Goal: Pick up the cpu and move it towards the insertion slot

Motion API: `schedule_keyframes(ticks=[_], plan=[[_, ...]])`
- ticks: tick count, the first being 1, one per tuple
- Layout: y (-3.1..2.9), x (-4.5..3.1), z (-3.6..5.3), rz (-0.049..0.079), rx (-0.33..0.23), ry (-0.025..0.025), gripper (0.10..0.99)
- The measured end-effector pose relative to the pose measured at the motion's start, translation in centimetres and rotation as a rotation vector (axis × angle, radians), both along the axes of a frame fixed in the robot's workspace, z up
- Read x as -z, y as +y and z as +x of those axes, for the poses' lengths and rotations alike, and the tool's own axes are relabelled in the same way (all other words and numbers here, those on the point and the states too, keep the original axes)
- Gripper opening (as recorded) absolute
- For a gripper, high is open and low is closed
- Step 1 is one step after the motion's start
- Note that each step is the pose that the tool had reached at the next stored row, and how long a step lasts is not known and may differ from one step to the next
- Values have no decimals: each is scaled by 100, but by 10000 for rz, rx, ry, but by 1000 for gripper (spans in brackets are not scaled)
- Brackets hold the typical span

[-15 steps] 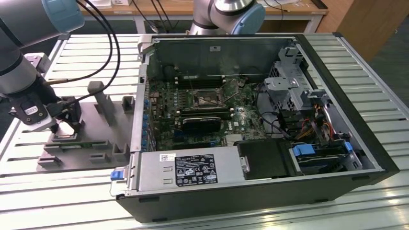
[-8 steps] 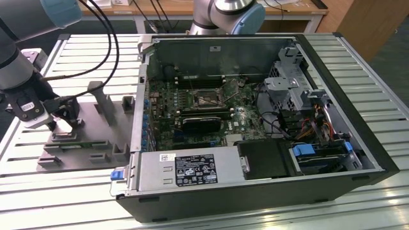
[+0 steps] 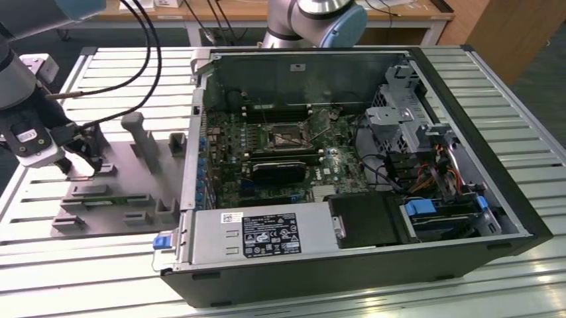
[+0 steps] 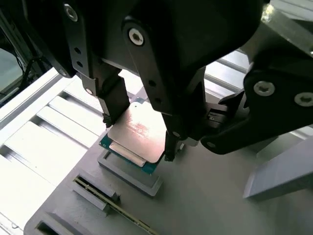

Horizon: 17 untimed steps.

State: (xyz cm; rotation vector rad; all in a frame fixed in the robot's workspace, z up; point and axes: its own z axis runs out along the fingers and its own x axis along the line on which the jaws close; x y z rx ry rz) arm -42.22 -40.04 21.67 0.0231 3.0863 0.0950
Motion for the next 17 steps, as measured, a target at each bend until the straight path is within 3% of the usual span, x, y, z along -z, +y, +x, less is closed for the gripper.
schedule_keyframes(ticks=[17], plan=[[0,-575,0,-3,1,-1,537]])
